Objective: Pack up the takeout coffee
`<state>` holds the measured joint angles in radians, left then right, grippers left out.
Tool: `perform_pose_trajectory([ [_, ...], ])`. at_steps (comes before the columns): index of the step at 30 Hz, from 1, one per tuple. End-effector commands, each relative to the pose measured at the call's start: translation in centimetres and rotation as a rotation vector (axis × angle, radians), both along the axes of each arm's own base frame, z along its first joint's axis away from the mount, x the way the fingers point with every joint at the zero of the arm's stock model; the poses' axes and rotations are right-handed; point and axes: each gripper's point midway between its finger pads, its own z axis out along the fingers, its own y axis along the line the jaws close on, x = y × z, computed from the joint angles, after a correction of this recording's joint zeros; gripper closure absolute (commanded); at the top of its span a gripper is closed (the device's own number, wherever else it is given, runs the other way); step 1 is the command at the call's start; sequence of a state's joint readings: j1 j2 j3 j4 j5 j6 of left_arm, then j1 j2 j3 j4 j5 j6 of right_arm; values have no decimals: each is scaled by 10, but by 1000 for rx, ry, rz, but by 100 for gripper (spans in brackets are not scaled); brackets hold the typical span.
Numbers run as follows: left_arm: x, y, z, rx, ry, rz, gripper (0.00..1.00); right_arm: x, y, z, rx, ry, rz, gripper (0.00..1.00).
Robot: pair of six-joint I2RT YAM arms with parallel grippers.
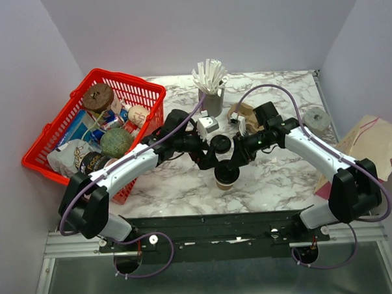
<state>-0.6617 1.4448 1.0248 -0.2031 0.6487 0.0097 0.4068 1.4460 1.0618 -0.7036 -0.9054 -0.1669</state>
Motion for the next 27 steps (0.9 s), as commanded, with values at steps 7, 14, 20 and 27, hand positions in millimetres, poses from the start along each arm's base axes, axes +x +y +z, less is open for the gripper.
perform_pose_trajectory([
  [7, 3, -14, -1, -36, -2, -45, 1, 13, -5, -14, -40, 11, -49, 57],
  [14, 6, -19, -1, -53, -4, -55, 1, 23, -7, -19, -72, -17, -75, 48],
  [20, 2, -20, -2, -65, 6, -78, 1, 25, -6, -19, -70, -17, -80, 45],
  [27, -1, -23, -5, -76, 43, -74, 1, 26, -9, -25, -89, -21, -96, 39],
])
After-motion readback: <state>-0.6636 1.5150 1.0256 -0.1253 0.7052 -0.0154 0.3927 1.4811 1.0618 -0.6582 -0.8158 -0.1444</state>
